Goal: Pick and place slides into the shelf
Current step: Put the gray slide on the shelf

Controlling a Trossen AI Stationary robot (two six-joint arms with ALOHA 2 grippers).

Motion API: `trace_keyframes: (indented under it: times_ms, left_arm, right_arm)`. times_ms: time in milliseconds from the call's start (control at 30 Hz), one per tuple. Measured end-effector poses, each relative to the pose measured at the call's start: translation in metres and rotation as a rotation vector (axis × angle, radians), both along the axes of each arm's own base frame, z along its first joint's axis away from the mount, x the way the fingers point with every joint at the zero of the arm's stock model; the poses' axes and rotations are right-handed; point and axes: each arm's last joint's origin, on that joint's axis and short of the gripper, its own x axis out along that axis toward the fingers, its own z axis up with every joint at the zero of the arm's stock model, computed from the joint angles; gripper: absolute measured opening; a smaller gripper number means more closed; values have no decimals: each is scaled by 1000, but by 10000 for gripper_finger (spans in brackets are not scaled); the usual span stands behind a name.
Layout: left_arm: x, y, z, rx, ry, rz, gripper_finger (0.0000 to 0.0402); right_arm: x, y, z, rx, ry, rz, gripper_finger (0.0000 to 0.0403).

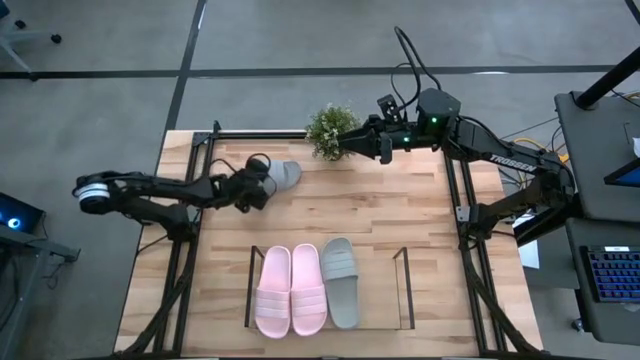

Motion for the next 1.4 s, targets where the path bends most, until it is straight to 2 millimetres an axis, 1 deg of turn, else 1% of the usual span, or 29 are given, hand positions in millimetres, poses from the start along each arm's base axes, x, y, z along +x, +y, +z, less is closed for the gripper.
trace_keyframes:
  times_ms: [100, 200, 267, 367, 433, 500, 567, 700, 733, 867, 967, 1133, 1233, 1400]
  left_arm:
    - [8, 4, 0, 42, -34, 20, 241]
    - [17, 8, 8, 73, -86, 31, 241]
    - [22, 10, 10, 72, -89, 29, 241]
    - [28, 12, 9, 58, -64, 34, 224]
    - [31, 13, 10, 54, -60, 35, 197]
    - [34, 14, 7, 50, -43, 36, 161]
    - [34, 14, 5, 48, -30, 39, 119]
    - [36, 15, 11, 75, -42, 60, 24]
    - [37, 15, 14, 78, -53, 65, 13]
    - [39, 15, 30, 94, -137, 100, 7]
    - [35, 13, 40, 91, -153, 132, 3]
    - [25, 5, 48, 74, -132, 158, 2]
    - [18, 0, 55, 103, -124, 184, 1]
    - [15, -12, 77, 151, -203, 171, 1]
  right_arm:
    - [0, 0, 0, 1, 0, 0, 233]
    - [0, 0, 0, 5, 5, 0, 233]
    - [0, 0, -1, 4, 9, 0, 233]
    - [0, 0, -1, 4, 12, 0, 233]
    - [0, 0, -1, 3, 13, 0, 233]
    - [0, 0, -1, 4, 16, 0, 233]
    - [-1, 0, -2, 5, 22, 0, 233]
    - [-1, 0, -3, 5, 33, 1, 233]
    - [-1, 0, -3, 6, 36, 0, 233]
    - [-1, -1, -6, 12, 59, -3, 233]
    - [-2, -1, -5, 14, 60, -10, 233]
    - [-4, -2, -4, 14, 61, -36, 233]
    - [-5, -2, -4, 14, 62, -35, 233]
    - [-5, -1, -4, 23, 65, -33, 233]
